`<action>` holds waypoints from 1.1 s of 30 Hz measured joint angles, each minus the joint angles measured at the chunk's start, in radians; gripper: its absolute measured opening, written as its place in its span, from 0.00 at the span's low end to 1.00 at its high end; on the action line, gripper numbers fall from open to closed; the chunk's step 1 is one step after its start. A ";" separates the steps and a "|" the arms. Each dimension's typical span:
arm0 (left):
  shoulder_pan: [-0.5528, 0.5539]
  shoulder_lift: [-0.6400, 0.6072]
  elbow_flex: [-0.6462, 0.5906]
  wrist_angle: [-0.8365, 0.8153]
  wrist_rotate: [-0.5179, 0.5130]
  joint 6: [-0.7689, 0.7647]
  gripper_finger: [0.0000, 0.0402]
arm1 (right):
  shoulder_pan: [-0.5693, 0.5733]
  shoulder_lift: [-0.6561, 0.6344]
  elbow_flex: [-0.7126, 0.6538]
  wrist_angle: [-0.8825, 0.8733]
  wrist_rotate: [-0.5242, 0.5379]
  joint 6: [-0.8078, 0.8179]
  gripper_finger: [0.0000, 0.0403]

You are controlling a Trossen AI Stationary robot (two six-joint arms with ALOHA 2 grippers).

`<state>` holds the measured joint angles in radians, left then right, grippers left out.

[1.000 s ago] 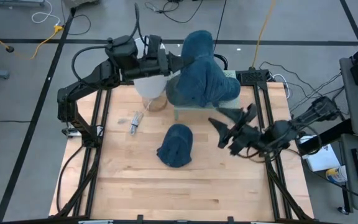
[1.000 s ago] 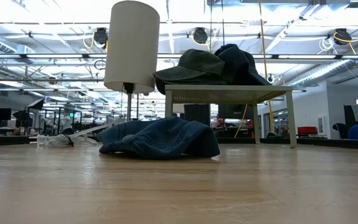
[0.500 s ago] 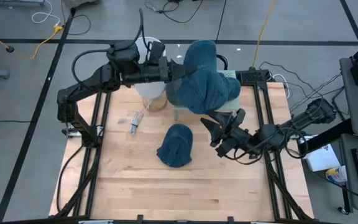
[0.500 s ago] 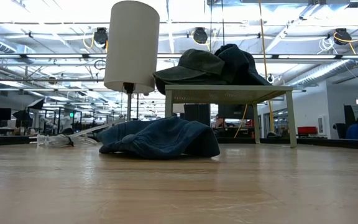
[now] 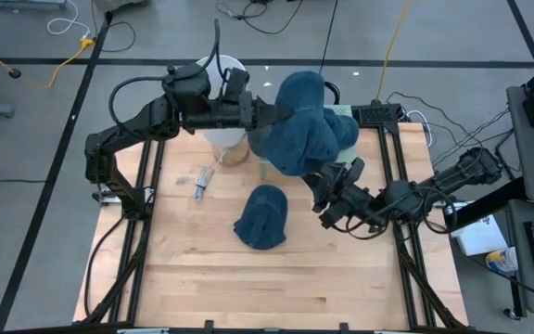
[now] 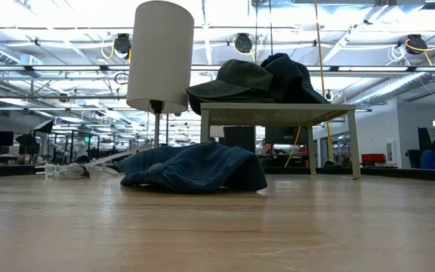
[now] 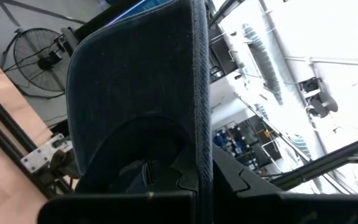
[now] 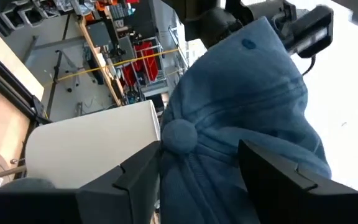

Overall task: Pick & Place hat
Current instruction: Stack the right blue cap on the blue cap on the shelf

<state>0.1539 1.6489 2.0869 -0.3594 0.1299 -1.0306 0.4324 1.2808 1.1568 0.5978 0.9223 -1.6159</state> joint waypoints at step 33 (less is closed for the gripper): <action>0.048 0.000 0.000 -0.100 0.115 0.551 0.57 | 0.202 -0.058 0.357 0.115 0.282 0.288 0.00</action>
<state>0.2017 1.6493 2.0872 -0.4590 0.2448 -0.4792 0.6340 1.2232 1.5141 0.7126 1.2042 -1.3283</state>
